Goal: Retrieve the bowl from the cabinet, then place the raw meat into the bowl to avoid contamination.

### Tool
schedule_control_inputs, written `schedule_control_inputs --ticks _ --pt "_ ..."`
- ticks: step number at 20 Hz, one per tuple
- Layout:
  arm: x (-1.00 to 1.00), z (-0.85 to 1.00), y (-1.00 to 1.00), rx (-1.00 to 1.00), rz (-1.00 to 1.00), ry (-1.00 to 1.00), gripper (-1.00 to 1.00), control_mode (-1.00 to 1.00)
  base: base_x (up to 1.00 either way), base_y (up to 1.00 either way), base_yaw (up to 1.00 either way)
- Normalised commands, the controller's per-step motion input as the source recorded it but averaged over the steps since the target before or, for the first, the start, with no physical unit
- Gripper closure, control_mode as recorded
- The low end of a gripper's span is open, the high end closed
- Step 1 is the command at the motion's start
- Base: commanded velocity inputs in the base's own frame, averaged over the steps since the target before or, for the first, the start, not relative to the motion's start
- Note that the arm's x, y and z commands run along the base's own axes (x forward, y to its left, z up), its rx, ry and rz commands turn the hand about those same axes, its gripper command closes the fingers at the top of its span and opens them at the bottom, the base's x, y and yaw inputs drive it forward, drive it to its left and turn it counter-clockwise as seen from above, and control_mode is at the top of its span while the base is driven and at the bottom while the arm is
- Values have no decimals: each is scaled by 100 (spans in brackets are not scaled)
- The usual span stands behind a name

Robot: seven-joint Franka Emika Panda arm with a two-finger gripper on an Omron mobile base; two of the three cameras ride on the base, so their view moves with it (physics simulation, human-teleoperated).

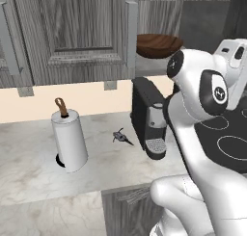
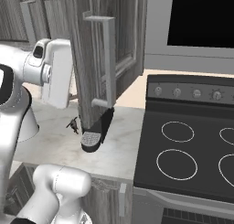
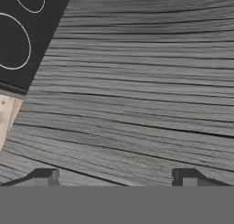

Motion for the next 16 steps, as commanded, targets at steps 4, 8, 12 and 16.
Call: schedule_control_inputs --ticks 4,8,12,16 --pt "0 -14 -76 -2 -6 0 -100 -100 0 0 0" --pt "0 -16 -68 -1 -2 0 -100 -100 0 0 0" --pt "0 -14 -55 0 0 0 -100 -100 0 0 0" --pt "0 -12 -50 0 1 0 -100 -100 0 0 0"
